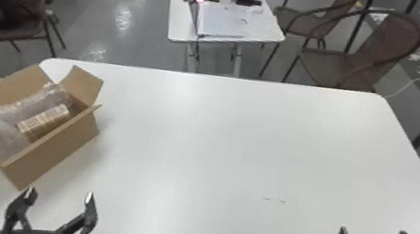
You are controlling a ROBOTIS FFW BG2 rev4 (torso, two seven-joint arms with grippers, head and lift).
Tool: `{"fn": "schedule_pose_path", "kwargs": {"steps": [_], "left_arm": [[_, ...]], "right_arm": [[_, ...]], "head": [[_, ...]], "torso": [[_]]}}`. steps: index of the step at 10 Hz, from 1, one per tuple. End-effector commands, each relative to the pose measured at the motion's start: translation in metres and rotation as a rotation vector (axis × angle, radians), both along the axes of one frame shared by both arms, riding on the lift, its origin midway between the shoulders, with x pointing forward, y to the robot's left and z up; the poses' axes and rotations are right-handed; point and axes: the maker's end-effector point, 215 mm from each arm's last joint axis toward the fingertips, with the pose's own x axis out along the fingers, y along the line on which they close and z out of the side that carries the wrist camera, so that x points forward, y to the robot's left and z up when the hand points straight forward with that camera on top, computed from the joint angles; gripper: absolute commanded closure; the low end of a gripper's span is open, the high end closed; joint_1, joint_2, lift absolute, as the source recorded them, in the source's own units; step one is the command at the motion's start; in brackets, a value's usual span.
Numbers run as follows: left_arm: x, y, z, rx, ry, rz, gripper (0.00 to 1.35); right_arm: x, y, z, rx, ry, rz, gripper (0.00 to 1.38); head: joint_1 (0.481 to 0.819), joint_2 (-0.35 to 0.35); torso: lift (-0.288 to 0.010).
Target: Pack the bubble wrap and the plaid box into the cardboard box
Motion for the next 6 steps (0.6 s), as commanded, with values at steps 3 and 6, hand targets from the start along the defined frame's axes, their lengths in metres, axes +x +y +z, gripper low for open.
{"fn": "schedule_pose_path", "kwargs": {"steps": [3,6], "left_arm": [[0.0012,-0.0048,-0.0005,-0.049,-0.006,0.042,0.32],[0.0037,-0.0051,-0.0008,-0.055,-0.005,0.048,0.32]], "right_arm": [[0.0023,0.0011,0.0012,-0.005,-0.001,0.001,0.25],[0.0050,0.0029,0.0016,-0.004,0.001,0.008,0.25]], "head": [[0.695,0.066],[0.695,0.061]], "torso": [[-0.121],[-0.121]]}}
